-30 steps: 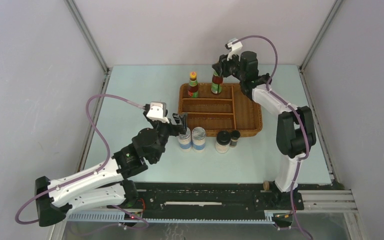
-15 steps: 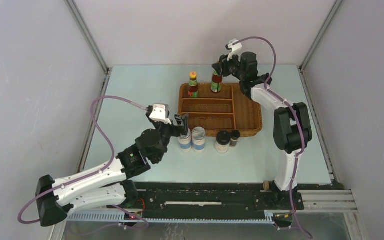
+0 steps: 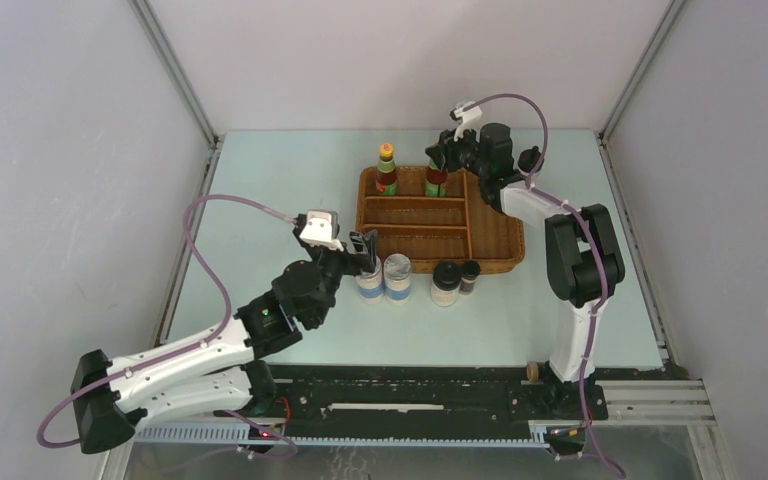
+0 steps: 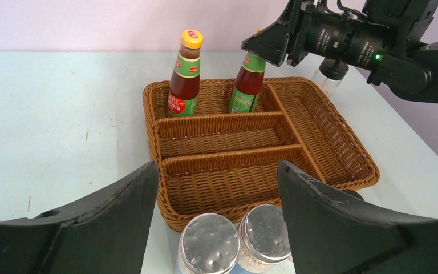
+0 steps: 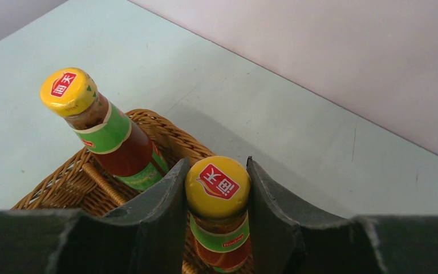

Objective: Organize the condiment bottles
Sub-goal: Place the bottle in the storage box.

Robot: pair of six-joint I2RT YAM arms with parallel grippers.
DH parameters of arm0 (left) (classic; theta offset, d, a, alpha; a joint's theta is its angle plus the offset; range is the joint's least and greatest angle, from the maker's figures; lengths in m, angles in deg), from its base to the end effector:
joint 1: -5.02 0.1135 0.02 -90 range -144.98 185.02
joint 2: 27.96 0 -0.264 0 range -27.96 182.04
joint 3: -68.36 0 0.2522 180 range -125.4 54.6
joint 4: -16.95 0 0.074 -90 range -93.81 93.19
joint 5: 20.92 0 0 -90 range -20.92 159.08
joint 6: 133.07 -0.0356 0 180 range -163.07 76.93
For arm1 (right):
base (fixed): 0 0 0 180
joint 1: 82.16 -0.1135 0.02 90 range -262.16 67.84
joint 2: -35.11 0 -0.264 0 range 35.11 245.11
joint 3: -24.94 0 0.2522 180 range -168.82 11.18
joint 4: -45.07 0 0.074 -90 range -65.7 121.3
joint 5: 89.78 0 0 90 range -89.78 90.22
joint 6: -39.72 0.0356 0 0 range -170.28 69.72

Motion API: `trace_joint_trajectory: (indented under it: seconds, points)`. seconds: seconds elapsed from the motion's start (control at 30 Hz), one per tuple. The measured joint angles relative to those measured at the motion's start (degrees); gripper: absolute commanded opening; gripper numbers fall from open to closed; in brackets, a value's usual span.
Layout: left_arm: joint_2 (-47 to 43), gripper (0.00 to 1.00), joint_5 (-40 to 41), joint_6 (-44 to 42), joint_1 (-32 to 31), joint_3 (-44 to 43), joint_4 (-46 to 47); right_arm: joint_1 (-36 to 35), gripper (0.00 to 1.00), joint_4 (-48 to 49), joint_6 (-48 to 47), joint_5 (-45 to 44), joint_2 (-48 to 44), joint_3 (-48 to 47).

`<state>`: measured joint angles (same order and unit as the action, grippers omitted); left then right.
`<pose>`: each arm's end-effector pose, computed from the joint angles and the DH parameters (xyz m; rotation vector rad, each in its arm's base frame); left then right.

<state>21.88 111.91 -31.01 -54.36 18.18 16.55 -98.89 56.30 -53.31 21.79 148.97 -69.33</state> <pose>0.1237 -0.1615 0.3167 0.0627 1.5837 -0.3908 0.4467 0.1479 0.2548 -0.5702 1.6353 0.4993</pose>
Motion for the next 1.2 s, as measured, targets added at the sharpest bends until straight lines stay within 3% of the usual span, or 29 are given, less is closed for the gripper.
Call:
trace_joint_trajectory:
  seconds: [0.17,0.43,0.77,1.07,1.2]
  points:
    - [0.11,0.81,0.0,0.0,0.11,0.0,0.81,0.04,0.01,1.68,-0.79,-0.04,0.0,0.76]
    - [0.66,0.83,0.0,0.0,0.17,0.0,1.11,-0.55,0.41,5.35,-1.75,-0.96,-0.2,3.06]
    - [0.59,0.88,0.0,0.11,0.2,0.0,0.81,-1.42,0.66,7.04,-2.71,-3.93,-1.38,4.83]
    - [-0.11,0.94,-0.02,0.59,0.2,0.0,-0.17,-1.44,0.75,7.43,-2.78,-5.4,-2.78,4.83]
    - [-0.15,0.99,-0.02,1.05,0.2,0.0,-0.7,-1.49,0.83,7.34,-2.73,-5.62,-3.61,4.83]
